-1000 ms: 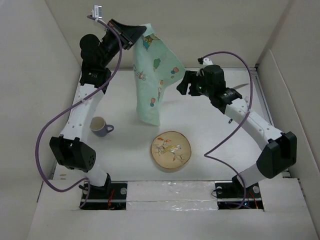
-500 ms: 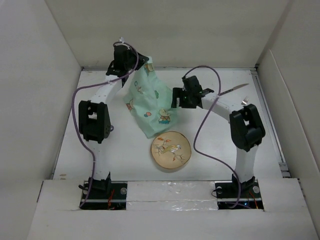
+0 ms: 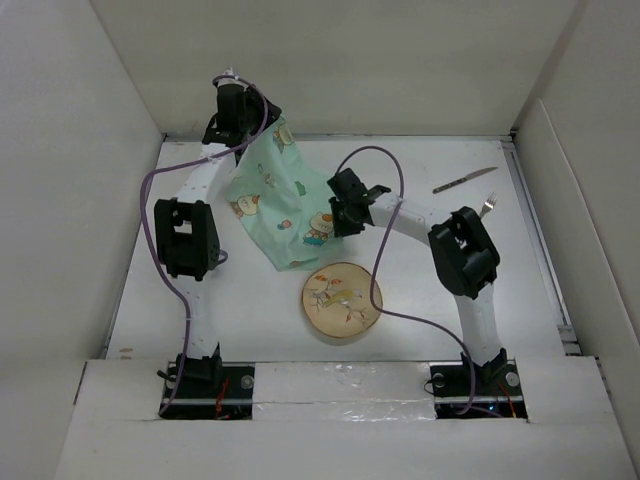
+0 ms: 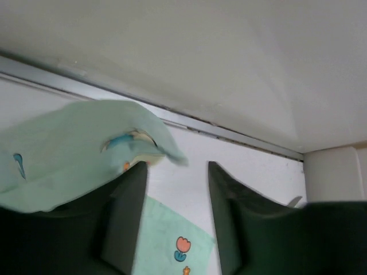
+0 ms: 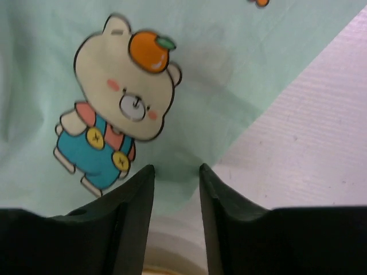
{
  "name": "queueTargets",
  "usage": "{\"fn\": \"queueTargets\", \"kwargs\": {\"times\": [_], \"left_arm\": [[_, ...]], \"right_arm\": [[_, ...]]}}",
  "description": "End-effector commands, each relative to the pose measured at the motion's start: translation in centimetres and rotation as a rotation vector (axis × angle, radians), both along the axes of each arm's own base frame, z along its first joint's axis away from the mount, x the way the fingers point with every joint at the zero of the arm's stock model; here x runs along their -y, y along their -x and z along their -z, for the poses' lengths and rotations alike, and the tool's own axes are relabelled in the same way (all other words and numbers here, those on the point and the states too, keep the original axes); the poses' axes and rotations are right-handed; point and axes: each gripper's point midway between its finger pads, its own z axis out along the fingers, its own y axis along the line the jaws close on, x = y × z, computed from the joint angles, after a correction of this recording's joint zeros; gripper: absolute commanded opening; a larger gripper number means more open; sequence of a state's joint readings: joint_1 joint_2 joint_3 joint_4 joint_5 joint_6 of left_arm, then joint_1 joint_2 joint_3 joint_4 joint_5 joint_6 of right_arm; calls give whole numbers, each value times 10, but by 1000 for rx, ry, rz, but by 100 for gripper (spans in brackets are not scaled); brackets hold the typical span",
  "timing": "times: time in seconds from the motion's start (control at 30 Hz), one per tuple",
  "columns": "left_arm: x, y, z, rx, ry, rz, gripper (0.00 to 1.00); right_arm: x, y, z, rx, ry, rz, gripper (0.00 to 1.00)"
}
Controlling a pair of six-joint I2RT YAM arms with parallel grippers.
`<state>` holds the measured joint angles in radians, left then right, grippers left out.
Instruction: Set the dinner table for one person
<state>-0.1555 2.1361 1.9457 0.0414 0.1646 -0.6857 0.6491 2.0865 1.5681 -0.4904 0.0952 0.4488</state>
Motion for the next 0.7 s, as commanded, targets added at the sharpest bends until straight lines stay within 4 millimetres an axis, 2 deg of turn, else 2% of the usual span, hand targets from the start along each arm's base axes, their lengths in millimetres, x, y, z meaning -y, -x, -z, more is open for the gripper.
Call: {"fn": "queueTargets", "kwargs": {"times": [0.0, 0.03, 0.07, 0.1, 0.13, 0.17, 0.2, 0.23, 0.27, 0.3, 0.33, 0.37, 0.4, 0.43, 0.47, 0.5, 0.53, 0.57, 0.6, 0.63, 0.67], "left_arm": [[-6, 14, -50, 100, -103, 17, 47], [-9, 19, -46, 71, -134, 22, 56], [-12, 21, -48, 65, -159, 18, 65], [-15, 26, -45, 48, -199, 23, 68], [-17, 29, -44, 43, -213, 23, 71], [-21, 36, -56, 59, -222, 12, 78], [-24, 42, -51, 44, -239, 9, 80], [-27, 46, -46, 18, -252, -1, 81], [-32, 54, -56, 26, -261, -21, 80], [-35, 61, -43, -6, -271, -22, 77], [-41, 69, -33, -42, -297, -39, 67], [-45, 72, -33, -52, -312, -49, 64], [-53, 80, -17, -109, -341, -76, 62], [-64, 83, -8, -138, -357, -104, 60], [-76, 88, -6, -155, -380, -165, 42], [-81, 92, 6, -188, -388, -192, 32], [-89, 97, 14, -223, -394, -213, 29], [-95, 99, 18, -243, -386, -213, 28], [-93, 104, 28, -269, -385, -198, 28], [-99, 107, 34, -284, -375, -205, 27], [-105, 111, 33, -286, -347, -212, 26]], "right_arm": [[16, -35, -14, 36, 22, 92, 19], [25, -44, -10, 29, 29, 115, 6], [27, -54, -17, 51, 19, 125, 0], [28, -67, -28, 84, 2, 132, 0], [37, -80, -36, 107, -11, 150, 0], [40, -88, -43, 124, -28, 156, 0], [45, -99, -54, 155, -39, 169, 0], [48, -114, -73, 196, -64, 185, 0], [63, -127, -82, 219, -73, 218, 0], [71, -135, -92, 240, -75, 229, 0], [80, -143, -108, 260, -86, 233, 0], [78, -144, -117, 269, -100, 226, 0], [76, -142, -122, 271, -110, 214, 0], [75, -139, -124, 266, -117, 200, 6], [72, -124, -107, 207, -123, 167, 26], [57, -106, -108, 188, -131, 111, 38], [51, -91, -99, 155, -123, 88, 45], [52, -68, -69, 98, -94, 73, 50], [41, -52, -62, 85, -95, 46, 59], [40, -41, -67, 94, -108, 46, 60], [30, -33, -66, 78, -174, 15, 60]]}}
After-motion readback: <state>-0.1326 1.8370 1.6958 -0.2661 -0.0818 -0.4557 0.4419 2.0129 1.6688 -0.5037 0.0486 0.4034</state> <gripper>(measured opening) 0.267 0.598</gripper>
